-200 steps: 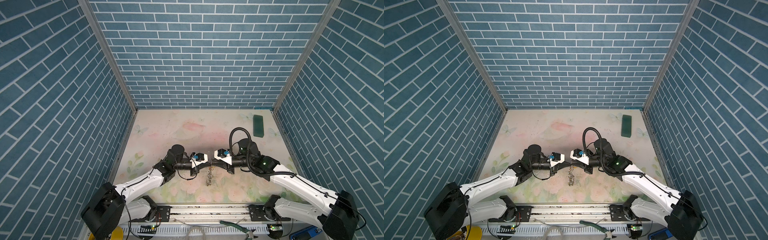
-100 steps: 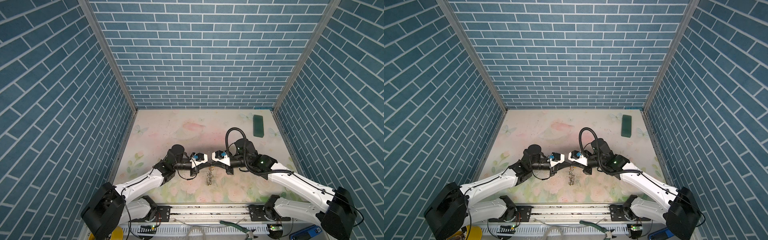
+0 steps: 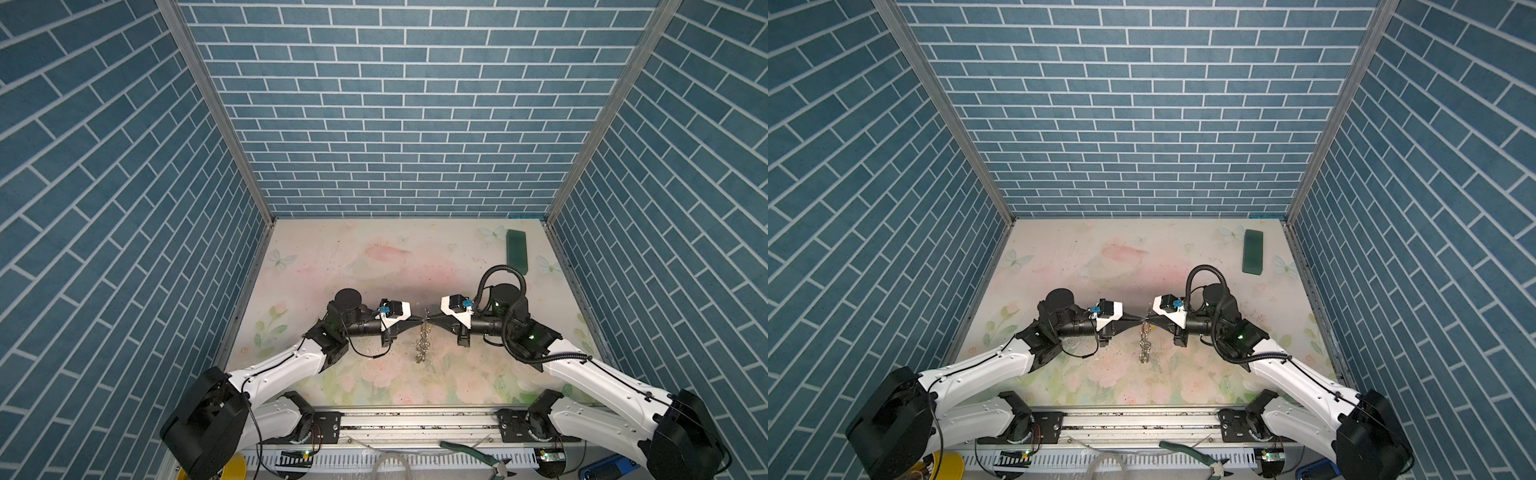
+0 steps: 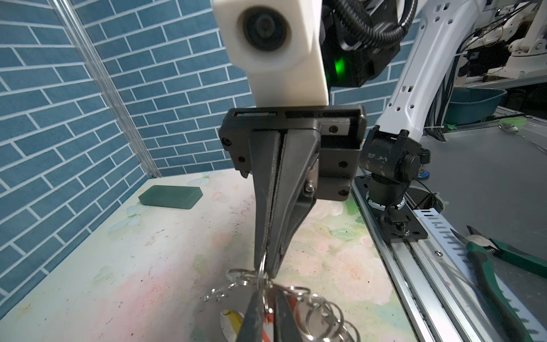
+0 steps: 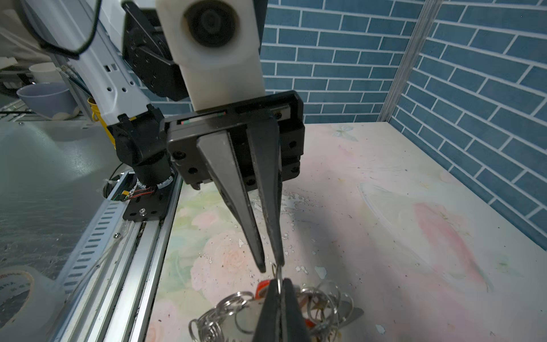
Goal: Put the keys on the keyring
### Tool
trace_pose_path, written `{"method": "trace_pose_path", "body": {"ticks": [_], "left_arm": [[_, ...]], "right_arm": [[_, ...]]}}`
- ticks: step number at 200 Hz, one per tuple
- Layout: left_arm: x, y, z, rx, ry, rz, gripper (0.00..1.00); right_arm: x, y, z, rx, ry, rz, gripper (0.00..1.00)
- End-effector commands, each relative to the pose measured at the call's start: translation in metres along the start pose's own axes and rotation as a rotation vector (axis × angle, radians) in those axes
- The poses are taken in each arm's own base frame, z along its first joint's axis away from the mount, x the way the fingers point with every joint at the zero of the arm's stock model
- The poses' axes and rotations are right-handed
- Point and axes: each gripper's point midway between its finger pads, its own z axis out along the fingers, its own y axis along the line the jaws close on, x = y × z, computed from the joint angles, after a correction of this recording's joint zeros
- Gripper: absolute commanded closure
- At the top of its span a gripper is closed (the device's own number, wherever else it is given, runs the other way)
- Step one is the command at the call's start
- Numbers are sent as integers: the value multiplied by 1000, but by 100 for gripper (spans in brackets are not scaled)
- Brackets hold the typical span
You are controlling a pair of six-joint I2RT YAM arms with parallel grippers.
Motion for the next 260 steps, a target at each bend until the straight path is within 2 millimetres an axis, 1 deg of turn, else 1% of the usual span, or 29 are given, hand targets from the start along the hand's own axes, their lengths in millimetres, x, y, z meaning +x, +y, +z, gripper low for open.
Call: {"method": "trace_pose_path", "body": {"ticks": [1, 22, 55, 136, 158, 201, 220, 222, 231, 235, 251, 260], "left_arm": [[-5, -2, -3, 9, -34, -2, 86], [-2, -2, -3, 7, -27, -7, 84], [-4, 1, -5, -17, -31, 1, 80], [-11, 0, -6, -12, -63, -1, 80], [-11, -1, -6, -1, -63, -5, 84], [-10, -2, -5, 12, -55, -8, 99], [-6, -1, -4, 12, -32, -8, 100], [-6, -1, -4, 12, -28, -7, 100], [-1, -1, -3, 10, -1, -4, 100], [3, -1, -3, 11, 19, -8, 100], [17, 0, -2, 5, 105, 19, 100], [20, -1, -2, 13, 129, 27, 100]], "right_arm": [[-33, 5, -1, -40, -159, -35, 100], [-34, 5, -2, -35, -183, -38, 100], [-34, 6, -2, -39, -189, -40, 100], [-23, 11, 5, -99, -171, -12, 100], [-24, 11, 7, -107, -179, -11, 100], [-22, 11, 10, -110, -181, -8, 100], [-18, 6, 10, -76, -156, -5, 100], [-17, 5, 10, -69, -149, -4, 98], [-11, -3, 9, -19, -92, 5, 80], [-9, -5, 8, -2, -59, 6, 76], [3, -6, 2, 18, 74, -15, 66], [9, -5, -2, 17, 141, -21, 64]]}}
